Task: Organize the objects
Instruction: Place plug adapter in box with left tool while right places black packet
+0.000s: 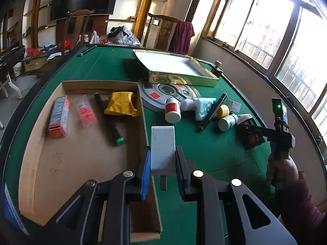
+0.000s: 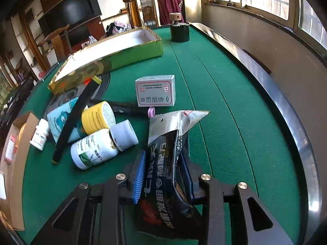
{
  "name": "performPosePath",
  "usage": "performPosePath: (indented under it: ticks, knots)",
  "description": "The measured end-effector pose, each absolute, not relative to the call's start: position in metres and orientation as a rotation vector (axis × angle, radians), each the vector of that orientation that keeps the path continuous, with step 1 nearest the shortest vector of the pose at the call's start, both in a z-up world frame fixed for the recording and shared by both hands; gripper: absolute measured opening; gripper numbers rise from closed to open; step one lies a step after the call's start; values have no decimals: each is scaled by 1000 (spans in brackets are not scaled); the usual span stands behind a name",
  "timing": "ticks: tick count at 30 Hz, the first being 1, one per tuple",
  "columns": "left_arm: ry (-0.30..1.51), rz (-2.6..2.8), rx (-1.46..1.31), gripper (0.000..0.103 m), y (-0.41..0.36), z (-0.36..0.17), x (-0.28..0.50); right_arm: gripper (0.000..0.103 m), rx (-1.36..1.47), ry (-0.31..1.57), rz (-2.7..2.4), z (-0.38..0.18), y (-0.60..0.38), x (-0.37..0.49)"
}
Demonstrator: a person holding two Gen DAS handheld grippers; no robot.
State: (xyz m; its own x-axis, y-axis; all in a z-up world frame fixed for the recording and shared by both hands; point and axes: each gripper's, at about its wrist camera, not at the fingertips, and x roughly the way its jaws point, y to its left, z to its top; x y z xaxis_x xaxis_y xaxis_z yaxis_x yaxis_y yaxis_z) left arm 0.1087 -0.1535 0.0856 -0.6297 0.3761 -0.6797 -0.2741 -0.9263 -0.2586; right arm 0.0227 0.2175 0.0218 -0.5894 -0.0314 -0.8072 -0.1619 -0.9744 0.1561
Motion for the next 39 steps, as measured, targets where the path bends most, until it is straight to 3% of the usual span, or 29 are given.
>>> performPosePath:
  ticks: [11, 22, 30, 39]
  knots:
    - [-234, 2615, -1076, 22, -196, 94, 123, 33, -1359, 793, 2912, 65, 223, 72]
    - [-243, 2666, -1245, 22, -249, 76, 93, 33, -1673, 642, 3201, 102, 36, 41]
    - [-340, 2629, -1355, 22, -267, 52, 49, 33, -1939, 488, 3193, 75, -79, 9]
    - [-366, 2665, -1388, 22, -275, 44, 24, 33, -2046, 350, 3124, 44, -118, -11]
